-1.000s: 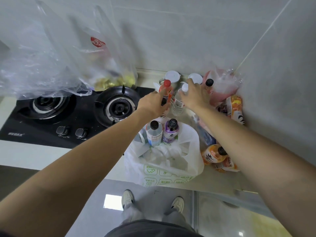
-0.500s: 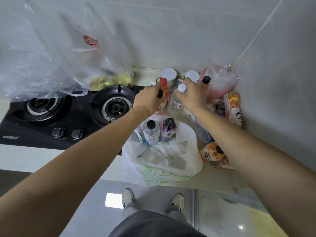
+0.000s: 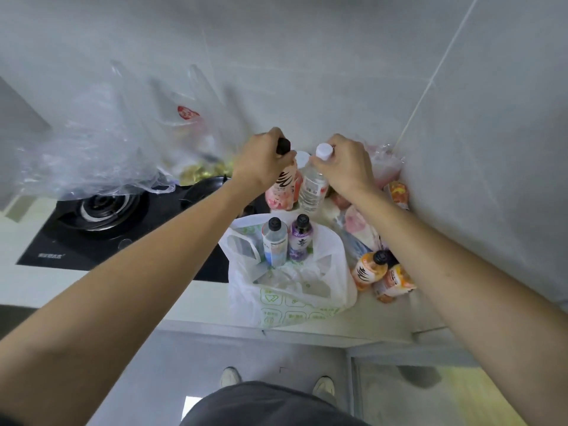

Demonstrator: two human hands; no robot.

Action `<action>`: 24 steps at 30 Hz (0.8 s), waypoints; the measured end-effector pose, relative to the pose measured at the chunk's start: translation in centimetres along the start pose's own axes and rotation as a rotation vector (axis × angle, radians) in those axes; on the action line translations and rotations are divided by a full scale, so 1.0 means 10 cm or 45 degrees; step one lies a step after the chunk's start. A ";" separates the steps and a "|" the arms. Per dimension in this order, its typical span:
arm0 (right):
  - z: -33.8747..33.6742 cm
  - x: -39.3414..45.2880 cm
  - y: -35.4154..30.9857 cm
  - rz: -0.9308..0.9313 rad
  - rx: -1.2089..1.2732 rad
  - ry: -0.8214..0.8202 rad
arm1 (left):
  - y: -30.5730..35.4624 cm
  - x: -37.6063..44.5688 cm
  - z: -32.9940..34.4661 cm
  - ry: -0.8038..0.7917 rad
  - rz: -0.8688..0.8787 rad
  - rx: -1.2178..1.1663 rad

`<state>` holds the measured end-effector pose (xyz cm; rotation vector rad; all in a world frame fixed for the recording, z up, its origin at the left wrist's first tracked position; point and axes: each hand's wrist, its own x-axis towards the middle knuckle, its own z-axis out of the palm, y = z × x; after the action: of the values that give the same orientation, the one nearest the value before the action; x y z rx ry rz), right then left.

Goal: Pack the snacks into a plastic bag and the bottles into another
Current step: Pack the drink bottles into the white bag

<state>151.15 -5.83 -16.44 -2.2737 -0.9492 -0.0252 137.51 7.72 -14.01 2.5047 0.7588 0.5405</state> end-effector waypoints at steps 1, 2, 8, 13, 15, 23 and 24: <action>-0.08 -0.04 -0.06 -0.010 -0.002 0.023 | 0.05 -0.03 -0.10 0.024 0.001 -0.011; -0.17 -0.09 -0.12 -0.021 -0.004 0.048 | 0.09 -0.07 -0.19 0.046 0.001 -0.013; -0.62 -0.49 -0.39 -0.047 -0.009 0.164 | 0.30 -0.40 -0.59 0.059 0.060 0.027; -0.76 -0.84 -0.45 -0.059 -0.025 0.153 | 0.30 -0.74 -0.62 0.030 0.054 -0.007; -0.77 -0.96 -0.44 -0.064 -0.030 0.147 | 0.28 -0.88 -0.60 -0.013 0.044 -0.032; -0.40 -1.39 -0.25 -0.041 0.007 -0.056 | 0.11 -1.28 -0.20 -0.148 0.056 -0.062; -0.31 -1.42 -0.20 -0.019 0.023 -0.096 | 0.08 -1.31 -0.13 -0.170 0.047 -0.048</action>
<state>140.14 -15.51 -16.53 -2.2648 -1.0013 0.0631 127.05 -0.25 -15.54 2.4954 0.6476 0.3913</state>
